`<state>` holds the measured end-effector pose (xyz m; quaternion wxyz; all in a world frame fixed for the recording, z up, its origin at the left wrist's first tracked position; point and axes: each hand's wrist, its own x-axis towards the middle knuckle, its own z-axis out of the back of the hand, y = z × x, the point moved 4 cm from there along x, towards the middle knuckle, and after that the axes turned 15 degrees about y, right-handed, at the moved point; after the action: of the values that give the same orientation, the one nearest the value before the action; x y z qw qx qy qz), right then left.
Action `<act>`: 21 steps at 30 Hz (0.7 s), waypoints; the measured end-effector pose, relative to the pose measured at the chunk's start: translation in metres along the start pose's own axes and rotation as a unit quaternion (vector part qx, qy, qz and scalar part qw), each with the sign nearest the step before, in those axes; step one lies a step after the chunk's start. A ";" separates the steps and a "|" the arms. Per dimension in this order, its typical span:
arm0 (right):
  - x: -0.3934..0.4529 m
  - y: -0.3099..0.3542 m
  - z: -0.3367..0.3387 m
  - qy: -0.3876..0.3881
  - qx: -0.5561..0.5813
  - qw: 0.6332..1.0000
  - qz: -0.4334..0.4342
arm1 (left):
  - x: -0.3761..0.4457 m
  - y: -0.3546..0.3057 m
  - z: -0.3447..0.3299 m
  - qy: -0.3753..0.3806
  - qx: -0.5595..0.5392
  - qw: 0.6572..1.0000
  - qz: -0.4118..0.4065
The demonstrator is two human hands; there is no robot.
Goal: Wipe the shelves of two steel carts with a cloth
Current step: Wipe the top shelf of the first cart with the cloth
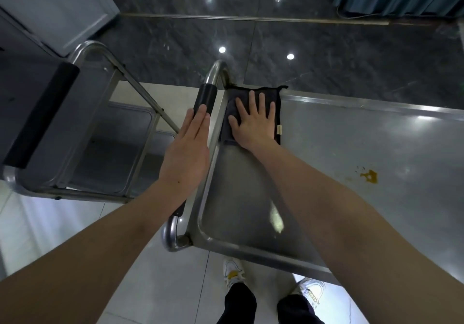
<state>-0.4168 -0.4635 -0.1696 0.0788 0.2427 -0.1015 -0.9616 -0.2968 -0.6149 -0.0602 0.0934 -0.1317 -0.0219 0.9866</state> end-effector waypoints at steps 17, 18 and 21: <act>-0.238 -0.014 -0.119 0.010 -0.036 0.997 0.064 | -0.002 -0.002 0.006 -0.026 -0.037 0.999 -0.017; -0.246 -0.032 -0.120 0.001 -0.036 0.998 0.047 | -0.003 -0.004 0.008 -0.024 -0.036 0.999 -0.015; -0.263 -0.075 -0.118 -0.011 -0.053 0.999 -0.001 | -0.005 -0.006 0.012 -0.018 -0.010 1.000 -0.008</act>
<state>-0.1392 -0.3566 -0.1703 0.0900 0.2272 -0.0507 -0.9684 -0.2938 -0.6103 -0.0468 0.1001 -0.1151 -0.0344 0.9877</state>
